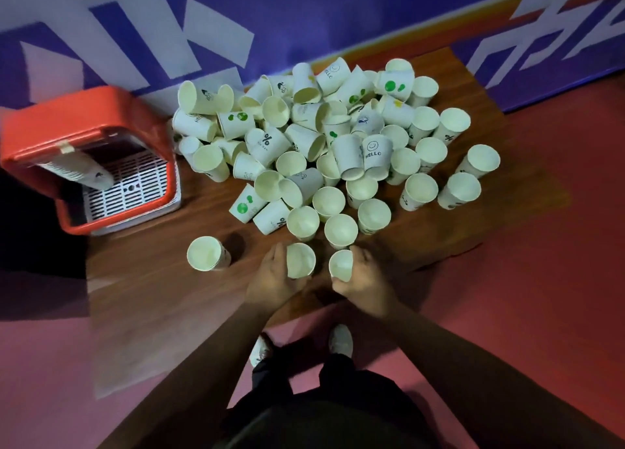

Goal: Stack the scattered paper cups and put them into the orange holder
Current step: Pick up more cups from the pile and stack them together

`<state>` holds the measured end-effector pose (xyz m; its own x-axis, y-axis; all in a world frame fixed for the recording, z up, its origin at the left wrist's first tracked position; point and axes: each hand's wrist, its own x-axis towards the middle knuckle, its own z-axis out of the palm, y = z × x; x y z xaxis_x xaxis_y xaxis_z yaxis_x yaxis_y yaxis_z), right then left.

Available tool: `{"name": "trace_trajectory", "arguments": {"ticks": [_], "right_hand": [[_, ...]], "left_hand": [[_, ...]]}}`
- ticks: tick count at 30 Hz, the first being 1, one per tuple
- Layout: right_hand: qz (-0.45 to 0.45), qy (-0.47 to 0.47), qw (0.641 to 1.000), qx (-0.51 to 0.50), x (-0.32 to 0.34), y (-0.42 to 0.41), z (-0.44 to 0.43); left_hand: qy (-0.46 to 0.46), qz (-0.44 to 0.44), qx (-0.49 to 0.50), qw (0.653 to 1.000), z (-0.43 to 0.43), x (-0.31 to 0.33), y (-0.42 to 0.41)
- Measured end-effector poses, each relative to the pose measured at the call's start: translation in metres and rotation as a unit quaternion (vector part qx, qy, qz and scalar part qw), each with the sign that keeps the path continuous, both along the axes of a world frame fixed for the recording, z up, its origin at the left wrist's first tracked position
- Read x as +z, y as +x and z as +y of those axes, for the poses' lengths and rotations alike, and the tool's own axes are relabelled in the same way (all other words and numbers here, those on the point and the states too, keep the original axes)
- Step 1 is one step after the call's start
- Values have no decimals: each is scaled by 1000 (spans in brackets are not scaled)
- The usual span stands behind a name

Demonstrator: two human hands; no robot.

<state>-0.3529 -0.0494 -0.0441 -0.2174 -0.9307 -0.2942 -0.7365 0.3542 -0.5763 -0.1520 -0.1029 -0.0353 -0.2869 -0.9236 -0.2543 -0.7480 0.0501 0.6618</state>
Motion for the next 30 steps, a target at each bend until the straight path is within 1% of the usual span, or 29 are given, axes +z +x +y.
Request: {"name": "trace_trajectory", "arguments": {"ticks": [4,8,13,17,19,23,27,30], "right_hand": [[-20,-1,999,27,30,-1,-1],[10,-23,997,77,61,19,-17],[-43,-27,996,68,90,65,-52],[-80,-44,995,42,100,100,-71],[-79,-56,995,33,100,116,-78],[-88,-54,995,16,97,140,-87],[-95,-72,993,7,97,154,-90],[-98,-81,992,12,97,166,-96]], "left_hand": [[-6,27,40,999,9,18,33],[-40,44,75,995,3,41,65],[-78,67,133,986,-16,67,116],[-81,38,169,982,-32,70,157],[-69,27,164,984,-38,65,170],[-46,8,124,991,-45,40,177],[-27,-19,66,997,-50,9,177],[-3,8,31,999,-54,-4,179]]}}
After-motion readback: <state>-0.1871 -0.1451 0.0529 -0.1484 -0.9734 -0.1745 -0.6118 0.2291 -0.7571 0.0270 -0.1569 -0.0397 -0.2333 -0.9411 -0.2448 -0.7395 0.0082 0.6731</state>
